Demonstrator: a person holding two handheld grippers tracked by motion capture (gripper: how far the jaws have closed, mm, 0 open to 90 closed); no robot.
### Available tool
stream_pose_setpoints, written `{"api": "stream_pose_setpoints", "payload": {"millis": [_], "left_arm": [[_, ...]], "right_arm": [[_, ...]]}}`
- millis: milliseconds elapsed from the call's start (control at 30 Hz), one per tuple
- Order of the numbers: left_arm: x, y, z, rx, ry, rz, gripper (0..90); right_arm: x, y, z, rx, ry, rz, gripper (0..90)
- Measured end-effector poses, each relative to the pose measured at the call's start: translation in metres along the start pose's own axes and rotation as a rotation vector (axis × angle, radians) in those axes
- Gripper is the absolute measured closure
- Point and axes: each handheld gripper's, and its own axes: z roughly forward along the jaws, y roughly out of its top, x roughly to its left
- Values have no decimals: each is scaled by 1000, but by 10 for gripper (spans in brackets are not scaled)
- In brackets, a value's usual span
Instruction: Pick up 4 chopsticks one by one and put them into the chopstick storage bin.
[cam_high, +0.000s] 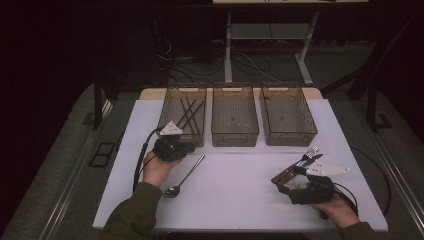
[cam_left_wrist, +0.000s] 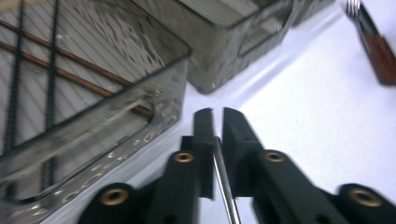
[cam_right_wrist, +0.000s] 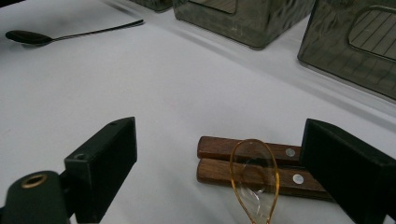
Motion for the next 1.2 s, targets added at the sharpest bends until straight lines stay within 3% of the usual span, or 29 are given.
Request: {"api": "stream_pose_setpoints", "payload": {"millis": [67,167,567,933,1200], "left_arm": [[0,0,5,17,-3,9,891],[1,0,15,59,2,32,893],[4,-3,46,162,29,61,893],[4,-5,52,179,9,56,894],[-2,-4,55,179,-30,53,894]], "right_arm": [[0,0,0,0,-1,1,110],[0,0,0,0,-1,0,110],[-1,0,1,2,0,4,110],[-1,0,0,0,1,6,110],[-1,0,0,0,1,7,110]]}}
